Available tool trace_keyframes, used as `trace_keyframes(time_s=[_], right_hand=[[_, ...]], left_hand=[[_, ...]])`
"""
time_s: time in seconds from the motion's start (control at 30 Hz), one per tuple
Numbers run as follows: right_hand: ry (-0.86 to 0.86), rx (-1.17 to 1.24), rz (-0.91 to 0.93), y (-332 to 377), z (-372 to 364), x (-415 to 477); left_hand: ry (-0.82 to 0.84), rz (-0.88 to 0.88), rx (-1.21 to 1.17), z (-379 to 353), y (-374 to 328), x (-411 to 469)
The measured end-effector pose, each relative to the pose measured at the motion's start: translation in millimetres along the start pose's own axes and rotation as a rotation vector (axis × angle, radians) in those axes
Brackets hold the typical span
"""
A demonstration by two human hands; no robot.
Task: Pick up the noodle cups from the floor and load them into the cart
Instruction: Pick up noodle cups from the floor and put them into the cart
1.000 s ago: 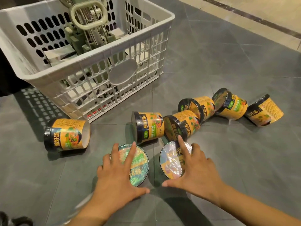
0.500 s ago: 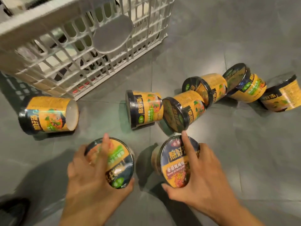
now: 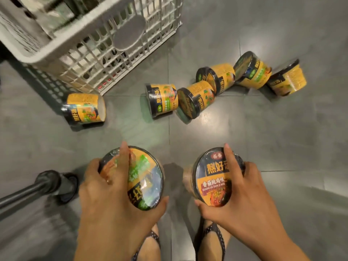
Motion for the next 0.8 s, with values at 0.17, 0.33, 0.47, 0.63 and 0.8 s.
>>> trace_keyframes(time_s=[0.17, 0.33, 0.47, 0.63, 0.8], right_hand=[[0.018, -0.009, -0.038, 50, 67, -38], [0.009, -0.025, -0.054, 111, 144, -72], [-0.013, 0.004, -0.054, 161, 219, -97], [-0.077, -0.024, -0.025, 217, 310, -144], [-0.111, -0.001, 0.012, 248, 368, -202]], left_hand=[[0.034, -0.011, 0.055, 78, -15, -44], [0.086, -0.009, 0.037, 170, -41, -73], [0.071, -0.016, 0.055, 253, -63, -93], [0.045, -0.023, 0.006, 359, -96, -140], [0.093, 0.056, 0.080, 432, -109, -195]])
Point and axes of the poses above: each hand's wrist, its own x-axis towards the middle knuckle, its own z-axis out of the back of the hand, y = z × x, the point moved 5 cm from there along x, towards the middle knuckle, and after that the axes turned 5 degrees about z, right-handed, at the moved point
